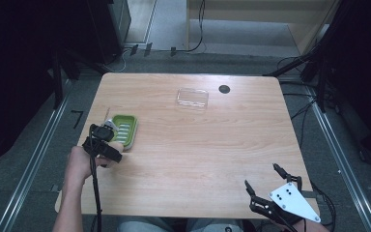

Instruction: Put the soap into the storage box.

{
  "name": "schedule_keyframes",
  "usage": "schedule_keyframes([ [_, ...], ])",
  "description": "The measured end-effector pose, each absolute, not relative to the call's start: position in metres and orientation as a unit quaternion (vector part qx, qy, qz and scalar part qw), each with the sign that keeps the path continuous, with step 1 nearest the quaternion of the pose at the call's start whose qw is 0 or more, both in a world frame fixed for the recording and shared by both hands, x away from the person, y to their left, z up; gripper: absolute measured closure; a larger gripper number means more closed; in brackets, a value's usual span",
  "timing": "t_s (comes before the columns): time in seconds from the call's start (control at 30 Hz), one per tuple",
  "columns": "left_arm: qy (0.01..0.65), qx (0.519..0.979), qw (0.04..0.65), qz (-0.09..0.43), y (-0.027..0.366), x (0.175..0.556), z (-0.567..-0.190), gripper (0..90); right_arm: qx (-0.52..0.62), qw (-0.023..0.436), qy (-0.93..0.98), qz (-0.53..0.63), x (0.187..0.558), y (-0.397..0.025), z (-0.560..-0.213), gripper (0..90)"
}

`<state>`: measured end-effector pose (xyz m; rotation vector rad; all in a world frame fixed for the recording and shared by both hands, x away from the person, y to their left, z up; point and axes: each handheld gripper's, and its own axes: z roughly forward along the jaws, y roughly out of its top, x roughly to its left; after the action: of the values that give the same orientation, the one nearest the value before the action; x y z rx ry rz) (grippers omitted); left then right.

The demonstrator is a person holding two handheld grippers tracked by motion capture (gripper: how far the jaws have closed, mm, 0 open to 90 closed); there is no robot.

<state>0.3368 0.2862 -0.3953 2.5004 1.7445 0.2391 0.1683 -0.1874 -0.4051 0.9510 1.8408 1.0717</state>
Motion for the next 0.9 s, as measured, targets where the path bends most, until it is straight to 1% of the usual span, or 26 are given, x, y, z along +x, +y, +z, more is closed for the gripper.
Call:
schedule_keyframes([
  [0.9, 0.565, 0.817, 0.06, 0.098, 0.28, 0.364, -0.384, 33.8, 0.375, 0.393, 0.726, 0.422, 0.169, -0.188, -0.405, 13.3],
])
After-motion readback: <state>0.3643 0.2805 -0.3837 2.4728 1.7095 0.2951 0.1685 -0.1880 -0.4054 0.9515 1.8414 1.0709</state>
